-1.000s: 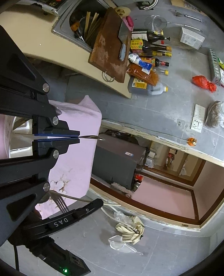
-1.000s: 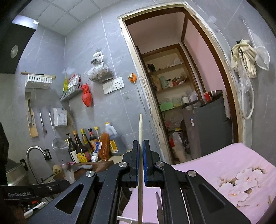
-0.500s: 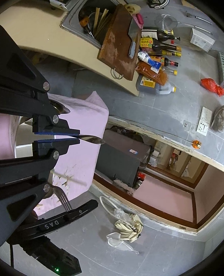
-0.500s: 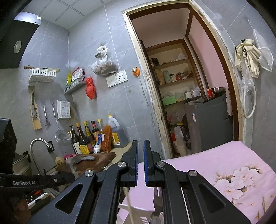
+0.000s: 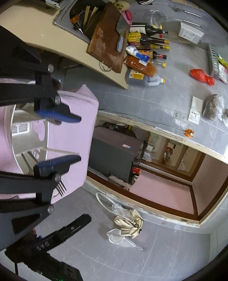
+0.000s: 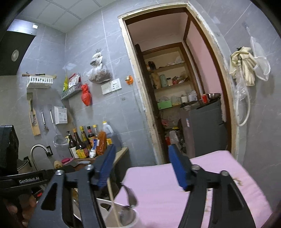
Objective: Organize utensils
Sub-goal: 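Open both grippers to drop the knife and chopstick into the caddy, then lower both open grippers toward the fork and chopsticks on the tablecloth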
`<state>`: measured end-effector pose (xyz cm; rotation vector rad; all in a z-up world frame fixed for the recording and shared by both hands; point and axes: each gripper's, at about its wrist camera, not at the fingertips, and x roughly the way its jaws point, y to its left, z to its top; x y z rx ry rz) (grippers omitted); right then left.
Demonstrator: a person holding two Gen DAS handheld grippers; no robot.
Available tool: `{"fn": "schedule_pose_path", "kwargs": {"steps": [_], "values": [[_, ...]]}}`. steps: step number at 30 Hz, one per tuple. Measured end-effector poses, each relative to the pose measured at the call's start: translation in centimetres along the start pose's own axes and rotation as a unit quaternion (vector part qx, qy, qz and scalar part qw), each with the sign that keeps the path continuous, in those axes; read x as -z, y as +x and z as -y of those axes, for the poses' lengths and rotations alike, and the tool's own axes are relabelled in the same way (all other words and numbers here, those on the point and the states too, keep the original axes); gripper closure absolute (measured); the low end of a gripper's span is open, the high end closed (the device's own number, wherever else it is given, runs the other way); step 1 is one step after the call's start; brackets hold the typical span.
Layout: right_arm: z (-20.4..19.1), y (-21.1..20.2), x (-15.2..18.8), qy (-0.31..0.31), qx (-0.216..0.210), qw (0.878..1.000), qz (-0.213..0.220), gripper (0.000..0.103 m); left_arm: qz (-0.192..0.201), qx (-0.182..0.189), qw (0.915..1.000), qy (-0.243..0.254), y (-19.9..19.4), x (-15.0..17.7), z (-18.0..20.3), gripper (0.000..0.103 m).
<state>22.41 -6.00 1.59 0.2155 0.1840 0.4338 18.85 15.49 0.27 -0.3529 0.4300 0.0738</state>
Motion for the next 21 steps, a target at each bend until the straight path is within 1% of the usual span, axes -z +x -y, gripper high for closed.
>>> {"fn": "schedule_pose_path", "kwargs": {"steps": [1,3,5,7,8,10,12,17,21], "values": [[0.5,-0.5,-0.3,-0.004,0.008,1.0,-0.004,0.031,0.006,-0.003,1.0,0.004,-0.2,0.1,0.6,0.053],[1.8,-1.7,-0.8,-0.011,0.026,1.0,-0.014,0.025,0.02,-0.013,0.9996,0.012,-0.6,0.4,2.1,0.033],[3.0,-3.0,-1.2,-0.018,0.042,0.999,-0.02,0.021,0.032,-0.019,0.9991,0.019,-0.9,0.9,3.6,0.023],[4.1,-4.1,-1.6,-0.026,0.061,0.997,-0.029,0.015,0.036,-0.023,0.9988,0.026,-1.0,1.4,5.0,0.018],[4.8,-4.7,-1.7,-0.03,0.072,0.996,-0.034,0.014,0.036,-0.025,0.9986,0.029,-1.0,1.7,5.6,0.014],[5.9,-5.6,-2.1,-0.035,0.084,0.995,-0.041,0.014,0.041,-0.031,0.998,0.038,-0.9,2.6,7.5,0.011],[7.3,-6.8,-2.3,-0.044,0.099,0.993,-0.049,0.014,0.045,-0.035,0.9974,0.044,-0.9,3.5,9.0,0.006],[10.9,-8.9,-1.9,-0.052,0.128,0.988,-0.064,0.013,0.044,-0.039,0.9966,0.058,-0.3,5.9,12.2,0.004],[13.8,-10.0,-1.5,-0.05,0.144,0.985,-0.078,0.013,0.027,-0.036,0.9963,0.073,0.8,7.7,14.1,0.004]]}}
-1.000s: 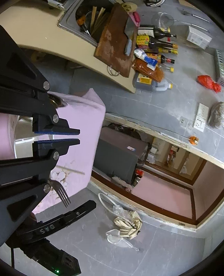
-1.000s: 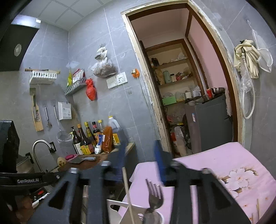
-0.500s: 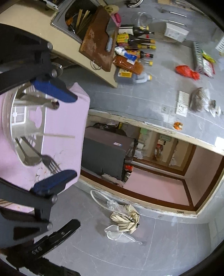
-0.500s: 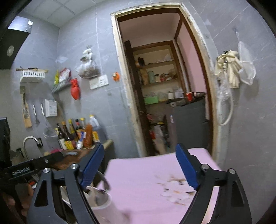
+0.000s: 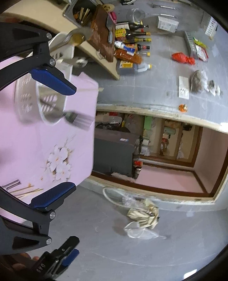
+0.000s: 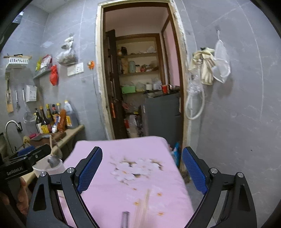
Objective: Organize utensils
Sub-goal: 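Lower both open grippers toward the fork and chopsticks on the tablecloth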
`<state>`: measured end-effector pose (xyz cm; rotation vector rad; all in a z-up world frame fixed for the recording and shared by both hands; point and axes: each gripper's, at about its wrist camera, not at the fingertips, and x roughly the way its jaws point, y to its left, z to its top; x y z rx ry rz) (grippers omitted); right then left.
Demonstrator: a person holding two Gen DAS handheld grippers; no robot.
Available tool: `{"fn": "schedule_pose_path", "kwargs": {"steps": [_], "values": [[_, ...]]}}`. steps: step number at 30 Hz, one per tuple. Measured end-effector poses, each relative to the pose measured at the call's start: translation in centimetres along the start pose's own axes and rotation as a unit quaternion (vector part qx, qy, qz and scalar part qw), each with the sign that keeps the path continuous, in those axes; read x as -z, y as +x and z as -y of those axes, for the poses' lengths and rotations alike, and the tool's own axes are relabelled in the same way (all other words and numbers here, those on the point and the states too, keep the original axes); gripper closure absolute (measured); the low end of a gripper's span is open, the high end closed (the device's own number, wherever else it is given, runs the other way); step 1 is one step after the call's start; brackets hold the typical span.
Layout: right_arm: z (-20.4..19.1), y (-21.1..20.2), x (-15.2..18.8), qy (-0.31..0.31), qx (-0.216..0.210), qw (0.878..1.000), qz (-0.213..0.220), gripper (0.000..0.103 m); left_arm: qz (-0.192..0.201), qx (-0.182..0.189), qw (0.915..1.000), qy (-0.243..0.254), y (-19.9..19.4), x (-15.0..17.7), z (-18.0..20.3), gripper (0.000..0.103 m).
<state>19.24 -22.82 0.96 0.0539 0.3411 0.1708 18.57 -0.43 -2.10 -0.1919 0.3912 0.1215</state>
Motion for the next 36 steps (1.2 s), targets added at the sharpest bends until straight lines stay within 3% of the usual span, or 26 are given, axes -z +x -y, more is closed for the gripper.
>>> {"fn": "schedule_pose_path", "kwargs": {"steps": [8,15,17,19,25,27,28,30,32,36], "values": [[5.0,2.2,3.3,0.013,0.009,0.999,-0.049,0.014,-0.059,0.017,0.998,0.018,2.8,3.4,3.7,0.004],[7.9,5.5,6.9,0.032,-0.028,0.993,-0.108,0.014,-0.137,0.031,0.9898,0.025,5.8,6.7,5.6,0.004],[8.4,6.5,7.7,0.038,-0.043,0.991,-0.121,0.017,-0.159,0.04,0.9861,0.025,6.5,7.5,5.9,0.004],[8.7,7.6,8.6,0.043,-0.057,0.988,-0.134,0.026,-0.18,0.047,0.9822,0.025,7.0,8.4,6.2,0.005],[8.5,11.2,10.7,0.045,-0.106,0.976,-0.184,0.059,-0.247,0.078,0.9657,0.02,8.7,10.6,7.4,0.028],[8.4,12.2,11.4,0.046,-0.12,0.972,-0.199,0.066,-0.267,0.086,0.9597,0.015,9.3,10.9,7.7,0.041],[8.4,12.6,11.6,0.045,-0.122,0.971,-0.203,0.067,-0.278,0.093,0.956,0.012,9.6,11.2,7.9,0.045],[8.3,13.2,12.0,0.043,-0.131,0.968,-0.209,0.07,-0.296,0.103,0.9494,0.011,10.1,11.5,8.3,0.064],[8.1,13.7,12.2,0.04,-0.137,0.966,-0.216,0.073,-0.314,0.109,0.9431,0.008,10.6,12.0,8.6,0.071],[7.4,14.7,12.5,0.038,-0.156,0.96,-0.23,0.075,-0.337,0.119,0.9339,-0.008,11.3,12.7,8.9,0.074]]}}
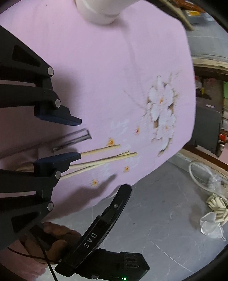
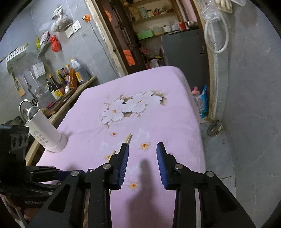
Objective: Organize utensils
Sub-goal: 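Lower both open grippers toward the fork and chopsticks on the tablecloth, then grasp the silver fork with the left gripper while the right gripper grasps a chopstick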
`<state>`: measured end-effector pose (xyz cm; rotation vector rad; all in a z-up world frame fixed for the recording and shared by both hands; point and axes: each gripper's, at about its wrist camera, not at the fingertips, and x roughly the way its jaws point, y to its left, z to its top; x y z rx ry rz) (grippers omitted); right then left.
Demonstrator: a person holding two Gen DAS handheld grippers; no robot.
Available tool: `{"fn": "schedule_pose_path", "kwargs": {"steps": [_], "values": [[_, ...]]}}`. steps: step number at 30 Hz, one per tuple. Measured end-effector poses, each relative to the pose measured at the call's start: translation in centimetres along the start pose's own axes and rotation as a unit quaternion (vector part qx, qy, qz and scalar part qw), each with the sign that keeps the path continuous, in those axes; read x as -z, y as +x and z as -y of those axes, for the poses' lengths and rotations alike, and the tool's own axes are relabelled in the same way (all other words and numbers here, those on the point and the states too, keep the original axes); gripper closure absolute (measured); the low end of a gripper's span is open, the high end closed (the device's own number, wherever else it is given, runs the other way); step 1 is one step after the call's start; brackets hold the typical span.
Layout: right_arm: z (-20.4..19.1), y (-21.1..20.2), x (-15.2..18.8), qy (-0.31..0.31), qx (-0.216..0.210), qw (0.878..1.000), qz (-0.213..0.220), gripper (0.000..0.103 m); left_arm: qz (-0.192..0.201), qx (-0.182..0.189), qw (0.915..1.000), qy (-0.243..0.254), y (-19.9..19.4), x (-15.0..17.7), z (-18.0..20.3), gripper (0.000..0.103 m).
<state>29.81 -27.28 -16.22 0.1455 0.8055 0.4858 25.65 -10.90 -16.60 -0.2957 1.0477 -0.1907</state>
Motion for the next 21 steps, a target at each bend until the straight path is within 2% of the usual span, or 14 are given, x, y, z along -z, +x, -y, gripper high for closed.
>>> {"fn": "schedule_pose_path", "kwargs": {"steps": [2,6,14,20,21], "values": [[-0.1,0.5,-0.1,-0.004,-0.007,1.0,-0.008,0.076,0.001,-0.001,1.0,-0.003,0.1,0.0,0.2,0.075],[-0.4,1.5,-0.3,-0.004,-0.022,1.0,-0.021,0.076,0.0,-0.024,0.9997,-0.002,0.3,-0.3,0.4,0.088],[-1.4,4.9,-1.1,0.002,-0.048,0.996,-0.069,0.076,-0.001,-0.028,0.9991,-0.032,0.6,-1.3,-0.6,0.089],[-2.0,6.9,-1.8,0.011,-0.042,0.992,-0.116,0.076,-0.009,-0.027,0.9984,-0.05,0.1,-1.6,-2.0,0.089],[-2.0,7.1,-2.0,0.015,-0.039,0.991,-0.126,0.079,-0.013,-0.025,0.9984,-0.049,0.1,-1.7,-2.1,0.089]]}}
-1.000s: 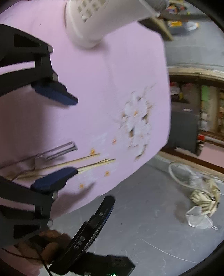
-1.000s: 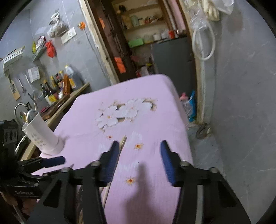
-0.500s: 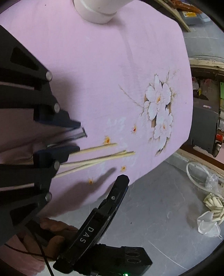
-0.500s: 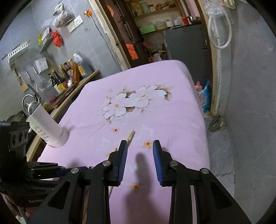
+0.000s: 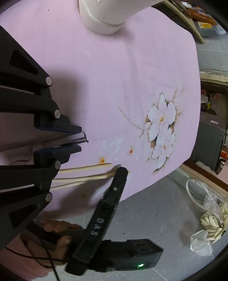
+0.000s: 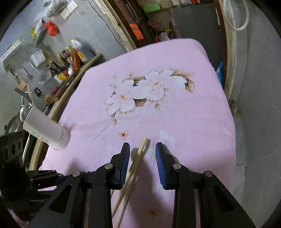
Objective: Organize utensils
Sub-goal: 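Grasp the silver fork with the left gripper while the right gripper grasps a chopstick, then lift the fork and chopstick and carry them over the white caddy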
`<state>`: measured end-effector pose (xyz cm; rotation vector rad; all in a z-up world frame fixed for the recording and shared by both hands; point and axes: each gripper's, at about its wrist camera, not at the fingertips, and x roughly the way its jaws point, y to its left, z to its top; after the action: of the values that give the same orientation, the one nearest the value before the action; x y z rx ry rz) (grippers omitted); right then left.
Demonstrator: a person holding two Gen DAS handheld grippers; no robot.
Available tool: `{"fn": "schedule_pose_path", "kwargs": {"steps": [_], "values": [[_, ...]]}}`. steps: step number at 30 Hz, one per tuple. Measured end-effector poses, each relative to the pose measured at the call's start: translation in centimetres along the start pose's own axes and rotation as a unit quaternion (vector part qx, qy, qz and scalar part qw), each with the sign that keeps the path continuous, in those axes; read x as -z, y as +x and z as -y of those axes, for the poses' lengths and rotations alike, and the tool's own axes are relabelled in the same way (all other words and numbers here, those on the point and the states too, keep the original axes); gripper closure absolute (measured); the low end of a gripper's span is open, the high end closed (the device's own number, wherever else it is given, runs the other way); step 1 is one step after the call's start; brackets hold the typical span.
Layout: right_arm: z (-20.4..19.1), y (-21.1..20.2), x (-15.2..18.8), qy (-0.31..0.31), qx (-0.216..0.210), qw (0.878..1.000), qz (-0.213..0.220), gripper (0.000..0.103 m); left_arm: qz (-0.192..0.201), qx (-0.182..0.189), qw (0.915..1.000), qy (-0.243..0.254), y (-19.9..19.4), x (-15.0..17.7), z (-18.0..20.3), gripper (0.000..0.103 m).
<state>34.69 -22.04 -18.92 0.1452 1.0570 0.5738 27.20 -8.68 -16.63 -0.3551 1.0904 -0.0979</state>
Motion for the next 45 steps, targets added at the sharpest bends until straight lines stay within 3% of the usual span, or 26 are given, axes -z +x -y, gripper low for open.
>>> {"fn": "schedule_pose_path", "kwargs": {"steps": [4,10,14,23,35,45], "values": [[0.2,0.6,-0.5,0.024,0.012,0.999,-0.026,0.092,0.0,0.003,1.0,0.005,-0.5,-0.1,-0.1,0.089],[1.2,0.2,-0.2,0.089,-0.028,0.995,-0.021,0.097,0.024,0.007,0.9995,0.019,-2.1,-0.6,0.3,0.09],[0.3,-1.8,0.3,0.109,-0.049,0.993,0.021,0.098,0.05,0.01,0.9983,0.028,-3.9,-0.8,0.3,0.09],[-2.5,-8.4,1.3,0.079,-0.05,0.99,0.11,0.099,0.114,0.027,0.9923,0.042,-8.3,-0.6,-0.4,0.091],[-11.0,-15.2,0.8,0.009,-0.024,0.975,0.22,0.099,0.191,0.041,0.9797,0.045,-15.8,-0.6,-3.7,0.091],[-19.7,-19.0,-2.8,-0.04,-0.053,0.953,0.297,0.099,0.262,0.037,0.9628,0.052,-24.2,-2.1,-7.4,0.091]]}}
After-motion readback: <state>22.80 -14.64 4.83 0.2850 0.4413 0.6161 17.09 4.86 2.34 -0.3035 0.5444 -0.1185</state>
